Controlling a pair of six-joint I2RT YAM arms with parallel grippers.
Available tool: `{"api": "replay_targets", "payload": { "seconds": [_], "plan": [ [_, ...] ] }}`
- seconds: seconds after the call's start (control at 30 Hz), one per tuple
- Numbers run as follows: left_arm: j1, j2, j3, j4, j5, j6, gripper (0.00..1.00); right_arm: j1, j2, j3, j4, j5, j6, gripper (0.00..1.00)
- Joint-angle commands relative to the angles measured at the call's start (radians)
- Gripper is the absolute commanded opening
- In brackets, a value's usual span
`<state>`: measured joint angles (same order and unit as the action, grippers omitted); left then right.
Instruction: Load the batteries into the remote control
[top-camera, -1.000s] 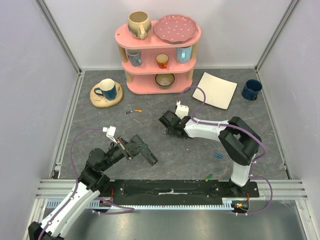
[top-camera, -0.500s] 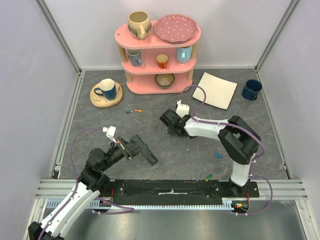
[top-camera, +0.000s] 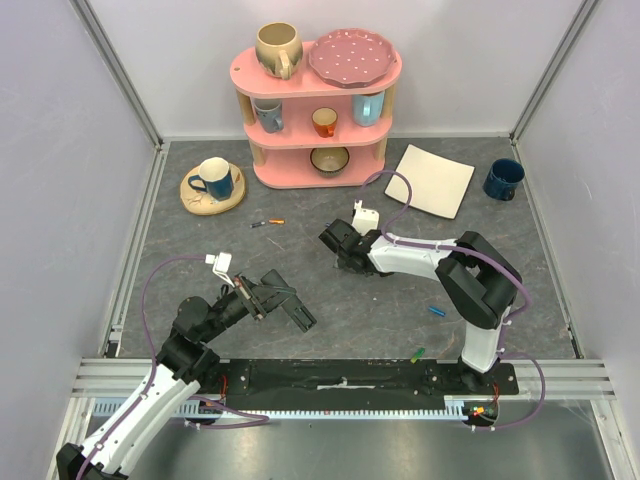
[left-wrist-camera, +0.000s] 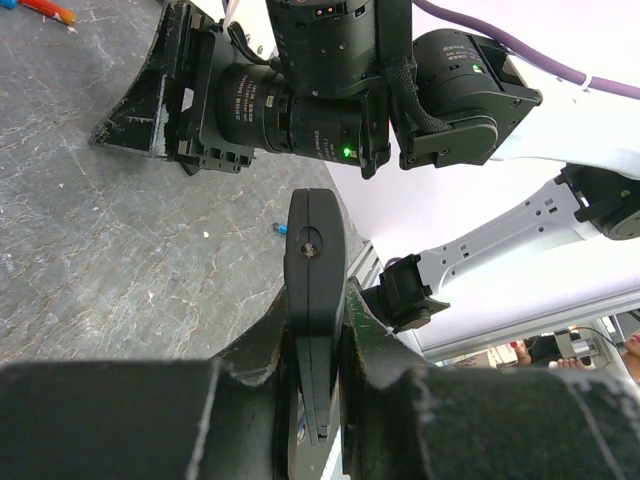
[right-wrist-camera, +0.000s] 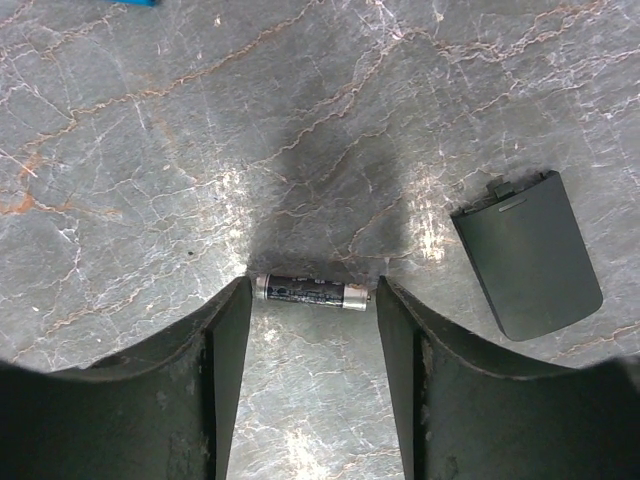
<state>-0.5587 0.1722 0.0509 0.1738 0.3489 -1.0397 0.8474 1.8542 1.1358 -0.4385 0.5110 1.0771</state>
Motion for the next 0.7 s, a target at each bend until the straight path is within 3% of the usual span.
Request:
{"api": "replay_targets", "payload": {
  "seconds": [0.0, 0.1, 0.67],
  "plan": [
    [-0.004, 0.006, -0.051, 0.05, 0.012, -0.023, 0.02, 0.005, 0.019, -0.021, -0.02, 0.011, 0.015, 0.58],
    [-0.004, 0.004, -0.051, 0.05, 0.01, -0.023, 0.02, 0.007, 0.007, -0.025, -0.02, 0.012, 0.0, 0.51],
    [-0.004, 0.024, -0.051, 0.067, 0.021, -0.025, 0.02, 0.008, -0.046, -0.064, -0.032, 0.017, -0.074, 0.43]
  ]
}}
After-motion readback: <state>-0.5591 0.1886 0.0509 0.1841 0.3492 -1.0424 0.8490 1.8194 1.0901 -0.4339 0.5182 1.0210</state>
